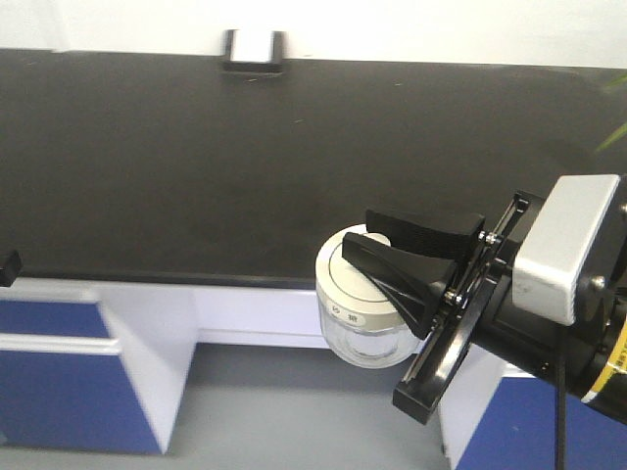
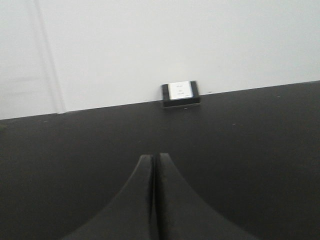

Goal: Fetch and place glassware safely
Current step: 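Hold the jar in the right gripper while the base turns to face the bench top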

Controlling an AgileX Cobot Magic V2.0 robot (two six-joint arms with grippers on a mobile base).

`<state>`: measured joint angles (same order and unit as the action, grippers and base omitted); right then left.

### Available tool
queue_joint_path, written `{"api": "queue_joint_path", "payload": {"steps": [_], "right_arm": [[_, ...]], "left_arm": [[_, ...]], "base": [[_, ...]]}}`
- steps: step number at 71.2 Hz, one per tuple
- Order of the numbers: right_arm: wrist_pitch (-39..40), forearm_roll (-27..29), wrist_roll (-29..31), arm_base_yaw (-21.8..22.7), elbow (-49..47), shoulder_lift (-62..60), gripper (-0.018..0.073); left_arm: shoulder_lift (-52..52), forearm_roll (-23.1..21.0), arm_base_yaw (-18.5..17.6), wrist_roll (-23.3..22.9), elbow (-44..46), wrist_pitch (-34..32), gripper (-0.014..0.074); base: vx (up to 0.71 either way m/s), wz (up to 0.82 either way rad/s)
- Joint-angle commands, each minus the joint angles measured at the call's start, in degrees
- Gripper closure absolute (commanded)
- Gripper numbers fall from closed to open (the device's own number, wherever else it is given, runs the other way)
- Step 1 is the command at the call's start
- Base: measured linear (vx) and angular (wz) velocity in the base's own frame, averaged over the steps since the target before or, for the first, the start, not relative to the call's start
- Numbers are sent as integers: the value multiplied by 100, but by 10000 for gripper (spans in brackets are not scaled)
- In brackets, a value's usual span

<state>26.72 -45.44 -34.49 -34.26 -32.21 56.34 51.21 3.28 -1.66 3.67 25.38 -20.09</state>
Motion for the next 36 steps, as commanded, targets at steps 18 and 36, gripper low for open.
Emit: {"api": "queue_joint_path", "payload": {"steps": [18, 36], "right_arm": [[440, 144, 16, -11, -173, -93, 563], [440, 144, 16, -11, -173, -93, 563]], "left_arm": [[-52, -36, -36, -16, 137, -408, 603], [-52, -36, -36, -16, 137, -408, 603]], "base": [[22, -30], [22, -9]]}}
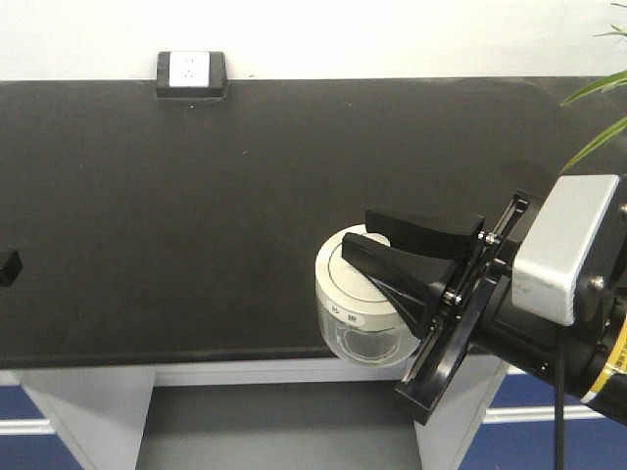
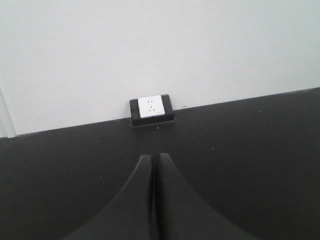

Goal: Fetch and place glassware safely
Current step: 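Hold the jar in the right gripper while the base turns to face the bench top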

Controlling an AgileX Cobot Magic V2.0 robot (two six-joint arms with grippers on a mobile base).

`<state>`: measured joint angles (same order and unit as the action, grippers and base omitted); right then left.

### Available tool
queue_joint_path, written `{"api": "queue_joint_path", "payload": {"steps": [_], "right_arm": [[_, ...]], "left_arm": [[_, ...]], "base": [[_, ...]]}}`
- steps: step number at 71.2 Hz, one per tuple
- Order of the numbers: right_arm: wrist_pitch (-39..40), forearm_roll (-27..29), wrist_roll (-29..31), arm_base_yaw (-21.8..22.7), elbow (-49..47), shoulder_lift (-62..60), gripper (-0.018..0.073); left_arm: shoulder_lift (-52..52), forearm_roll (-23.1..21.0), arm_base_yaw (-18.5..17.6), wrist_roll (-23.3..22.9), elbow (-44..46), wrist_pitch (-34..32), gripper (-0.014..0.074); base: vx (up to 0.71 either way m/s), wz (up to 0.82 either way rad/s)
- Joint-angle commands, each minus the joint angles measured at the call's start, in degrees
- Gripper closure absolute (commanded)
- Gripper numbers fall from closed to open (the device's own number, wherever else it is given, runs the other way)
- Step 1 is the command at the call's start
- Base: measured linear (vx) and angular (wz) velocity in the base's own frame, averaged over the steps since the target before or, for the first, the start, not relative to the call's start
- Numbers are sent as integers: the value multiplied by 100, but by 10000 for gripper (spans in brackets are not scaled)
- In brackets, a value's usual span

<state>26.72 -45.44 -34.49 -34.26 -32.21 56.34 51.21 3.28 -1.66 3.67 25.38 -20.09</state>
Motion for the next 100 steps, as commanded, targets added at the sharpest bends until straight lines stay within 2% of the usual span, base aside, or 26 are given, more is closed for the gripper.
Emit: {"api": "queue_joint_path", "payload": {"steps": [1, 100], "right_arm": [[440, 144, 16, -11, -173, -93, 563], [440, 144, 16, -11, -173, -93, 563]], "left_arm": [[-52, -36, -36, -16, 137, -408, 603], [-52, -36, -36, -16, 137, -408, 603]], "base": [[21, -2], [11, 3]]}}
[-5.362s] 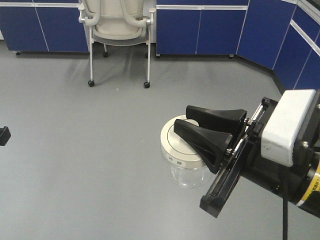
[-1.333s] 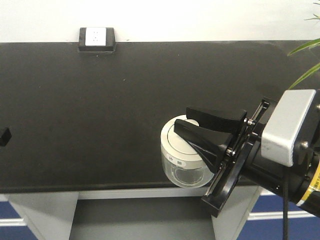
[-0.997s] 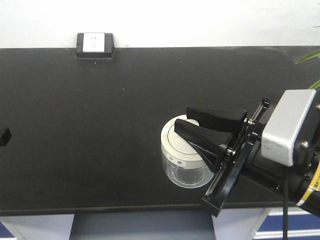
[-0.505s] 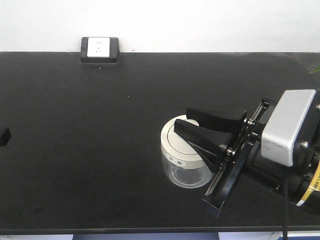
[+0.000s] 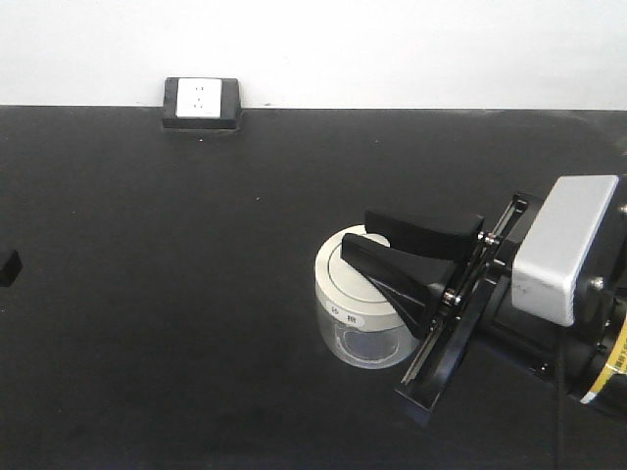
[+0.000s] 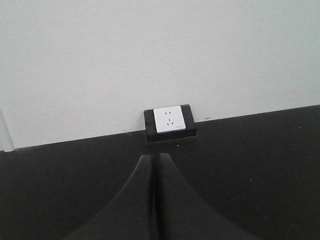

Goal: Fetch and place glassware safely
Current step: 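Hold the jar still above the black bench top with the right gripper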

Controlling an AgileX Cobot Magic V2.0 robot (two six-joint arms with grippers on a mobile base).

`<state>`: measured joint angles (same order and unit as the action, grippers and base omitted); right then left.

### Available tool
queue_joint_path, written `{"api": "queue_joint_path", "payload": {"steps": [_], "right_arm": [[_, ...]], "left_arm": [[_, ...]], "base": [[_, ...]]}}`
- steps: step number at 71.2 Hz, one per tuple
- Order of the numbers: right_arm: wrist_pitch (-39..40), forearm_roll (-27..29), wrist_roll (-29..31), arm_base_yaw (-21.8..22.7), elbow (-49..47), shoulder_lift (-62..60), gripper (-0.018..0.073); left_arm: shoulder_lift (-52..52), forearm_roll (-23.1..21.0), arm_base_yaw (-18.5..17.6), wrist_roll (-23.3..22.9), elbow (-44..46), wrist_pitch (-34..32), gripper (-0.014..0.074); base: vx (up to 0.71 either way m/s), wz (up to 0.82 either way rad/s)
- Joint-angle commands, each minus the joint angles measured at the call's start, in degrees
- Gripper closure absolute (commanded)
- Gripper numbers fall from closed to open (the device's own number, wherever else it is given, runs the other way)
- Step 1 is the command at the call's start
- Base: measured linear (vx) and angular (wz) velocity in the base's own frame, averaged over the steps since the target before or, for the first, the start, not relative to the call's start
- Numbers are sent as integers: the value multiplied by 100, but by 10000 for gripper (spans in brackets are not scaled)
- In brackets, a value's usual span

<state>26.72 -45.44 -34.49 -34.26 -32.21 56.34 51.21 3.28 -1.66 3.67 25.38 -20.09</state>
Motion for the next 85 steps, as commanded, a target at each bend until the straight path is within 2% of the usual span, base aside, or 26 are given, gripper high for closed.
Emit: {"api": "queue_joint_path", "payload": {"steps": [1, 85], "right_arm": [[440, 144, 16, -11, -173, -93, 563], [443, 143, 16, -11, -173, -93, 563]], "left_arm": [[-52, -36, -36, -16, 137, -408, 603], [-52, -36, -36, -16, 137, -408, 603]], "base": [[4, 2], [0, 0]]}}
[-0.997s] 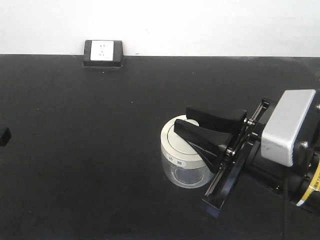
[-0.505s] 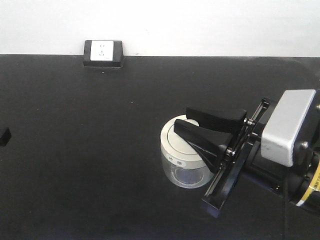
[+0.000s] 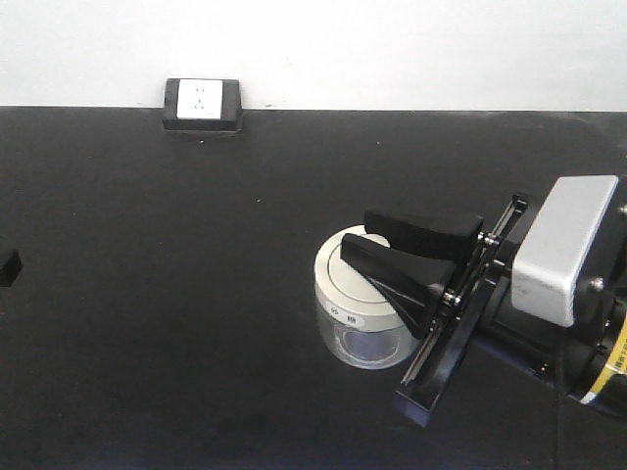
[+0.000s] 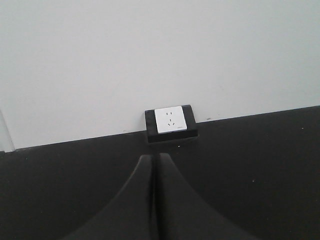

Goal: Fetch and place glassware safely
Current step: 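Hold the jar still above the black bench top with the right gripper, then lower the held jar with the right gripper onto the black bench top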

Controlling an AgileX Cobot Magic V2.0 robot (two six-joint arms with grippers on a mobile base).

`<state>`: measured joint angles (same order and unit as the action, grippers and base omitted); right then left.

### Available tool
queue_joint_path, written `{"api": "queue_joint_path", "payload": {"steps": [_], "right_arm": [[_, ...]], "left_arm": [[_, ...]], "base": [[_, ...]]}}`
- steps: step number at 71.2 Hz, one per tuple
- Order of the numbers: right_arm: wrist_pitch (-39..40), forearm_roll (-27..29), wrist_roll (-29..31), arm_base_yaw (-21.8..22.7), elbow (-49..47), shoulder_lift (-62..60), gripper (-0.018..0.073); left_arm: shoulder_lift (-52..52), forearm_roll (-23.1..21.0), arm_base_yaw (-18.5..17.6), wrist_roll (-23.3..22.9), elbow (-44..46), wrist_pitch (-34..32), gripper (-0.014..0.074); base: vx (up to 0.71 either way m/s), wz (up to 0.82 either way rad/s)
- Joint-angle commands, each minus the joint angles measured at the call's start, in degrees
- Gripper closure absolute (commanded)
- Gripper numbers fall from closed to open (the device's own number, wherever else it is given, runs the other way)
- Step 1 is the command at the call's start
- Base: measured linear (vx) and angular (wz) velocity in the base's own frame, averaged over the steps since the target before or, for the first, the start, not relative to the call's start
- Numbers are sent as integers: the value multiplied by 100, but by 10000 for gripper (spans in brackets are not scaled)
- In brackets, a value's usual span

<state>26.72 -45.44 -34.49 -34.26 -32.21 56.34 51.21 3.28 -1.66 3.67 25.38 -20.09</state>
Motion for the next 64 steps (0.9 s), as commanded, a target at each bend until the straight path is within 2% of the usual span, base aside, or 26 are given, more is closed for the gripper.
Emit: {"api": "queue_joint_path", "payload": {"steps": [1, 53, 64], "right_arm": [[443, 143, 16, -11, -173, -93, 563], [428, 180, 33, -11, -173, 210, 560], [939, 259, 113, 120, -173, 756, 560]], "left_arm": [[-52, -36, -36, -16, 137, -408, 603], [-52, -36, -36, -16, 137, -408, 603], [-52, -36, -36, -16, 137, -408, 603]], "base": [[0, 0], [0, 0], [0, 0]]}}
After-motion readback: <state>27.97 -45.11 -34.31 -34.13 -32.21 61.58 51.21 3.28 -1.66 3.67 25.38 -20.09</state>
